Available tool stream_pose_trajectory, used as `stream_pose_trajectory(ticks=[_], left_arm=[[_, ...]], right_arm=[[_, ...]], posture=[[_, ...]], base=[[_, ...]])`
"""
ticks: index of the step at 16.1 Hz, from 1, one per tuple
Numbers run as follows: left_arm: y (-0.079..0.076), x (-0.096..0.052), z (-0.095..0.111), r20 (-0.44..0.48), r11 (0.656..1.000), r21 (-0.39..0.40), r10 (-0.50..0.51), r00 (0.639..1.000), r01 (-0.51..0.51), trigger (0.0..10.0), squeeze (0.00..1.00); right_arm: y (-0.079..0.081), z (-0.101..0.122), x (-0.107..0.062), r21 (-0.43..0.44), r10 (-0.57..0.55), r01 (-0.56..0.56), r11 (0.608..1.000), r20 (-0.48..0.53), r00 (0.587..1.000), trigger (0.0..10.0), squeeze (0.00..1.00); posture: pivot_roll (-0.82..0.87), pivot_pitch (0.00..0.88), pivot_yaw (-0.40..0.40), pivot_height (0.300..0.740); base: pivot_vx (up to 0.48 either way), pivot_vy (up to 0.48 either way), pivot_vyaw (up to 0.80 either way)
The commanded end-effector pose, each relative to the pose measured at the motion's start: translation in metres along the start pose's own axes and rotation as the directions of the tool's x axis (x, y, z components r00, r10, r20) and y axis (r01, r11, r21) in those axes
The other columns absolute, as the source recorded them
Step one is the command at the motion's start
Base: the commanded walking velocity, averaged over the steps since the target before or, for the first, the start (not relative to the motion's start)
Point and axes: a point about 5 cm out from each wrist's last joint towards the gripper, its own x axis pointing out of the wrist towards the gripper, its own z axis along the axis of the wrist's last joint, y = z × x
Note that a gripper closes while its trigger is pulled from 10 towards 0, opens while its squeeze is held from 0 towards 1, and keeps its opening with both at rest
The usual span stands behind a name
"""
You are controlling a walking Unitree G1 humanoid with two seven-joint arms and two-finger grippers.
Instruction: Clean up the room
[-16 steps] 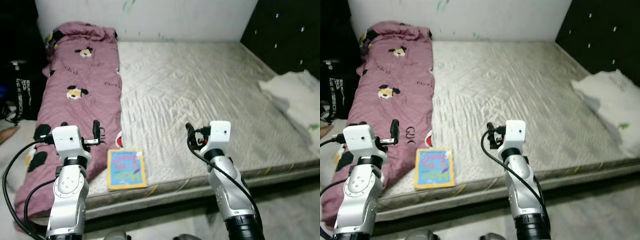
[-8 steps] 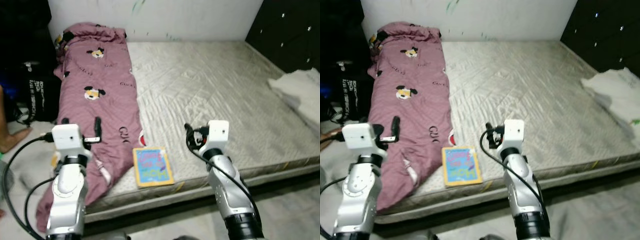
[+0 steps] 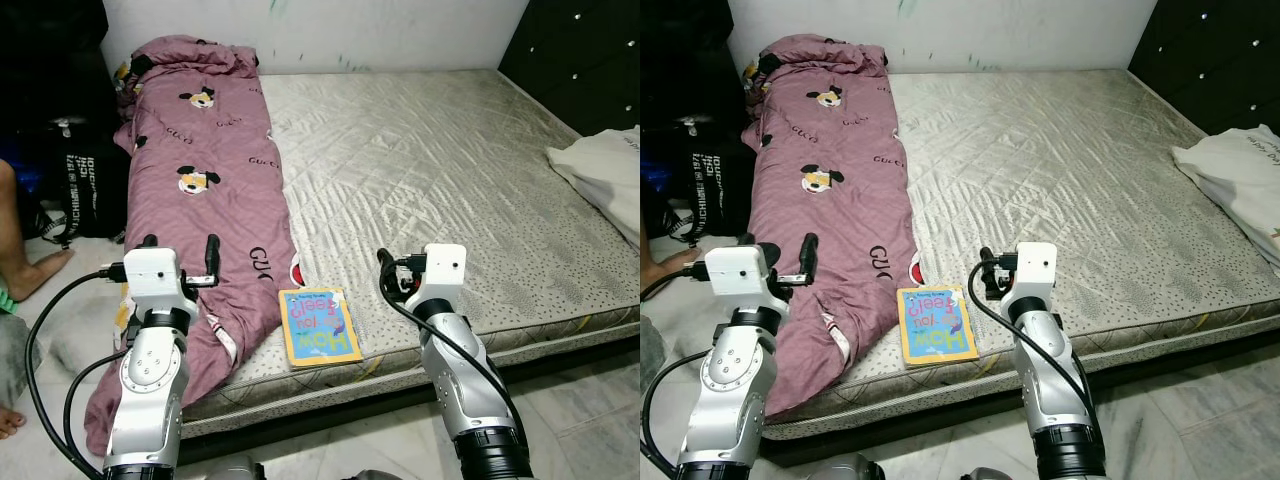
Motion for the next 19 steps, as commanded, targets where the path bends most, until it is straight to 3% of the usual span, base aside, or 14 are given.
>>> stream_pose_trajectory(ticks=[1, 6, 10, 19], left_arm=[[-0.0011, 0.0009, -0.0005, -0.005, 1.0, -0.002, -0.008, 1.0, 0.008, 10.0, 0.0], [-0.0012, 0.0001, -0.0013, -0.013, 1.0, -0.006, -0.009, 1.0, 0.009, 10.0, 0.0], [-0.0009, 0.0, -0.003, -0.024, 1.0, -0.02, -0.007, 1.0, 0.006, 10.0, 0.0], [0.0044, -0.0007, -0.0015, -0.024, 0.999, -0.019, 0.032, 0.999, -0.033, 10.0, 0.0]], right_arm=[[-0.0031, -0.0006, 0.0007, -0.001, -0.008, 0.008, 1.0, -0.015, 1.0, 10.0, 0.0], [-0.0035, -0.0012, -0.0005, 0.003, -0.01, 0.01, 1.0, -0.019, 1.0, 10.0, 0.0], [-0.0045, -0.0028, -0.0002, 0.008, -0.018, 0.018, 1.0, -0.032, 0.999, 10.0, 0.0], [-0.0044, 0.0029, 0.0, 0.029, -0.007, 0.007, 1.0, 0.001, 1.0, 10.0, 0.0]], posture=[[0.09, 0.0, -0.057, 0.74], [0.09, 0.0, -0.056, 0.74], [0.09, 0.0, -0.057, 0.74], [0.09, 0.0, -0.06, 0.74]], base=[[0.0, 0.0, -0.69], [0.0, 0.0, -0.24], [0.0, 0.0, -0.68], [0.0, 0.0, 0.0]])
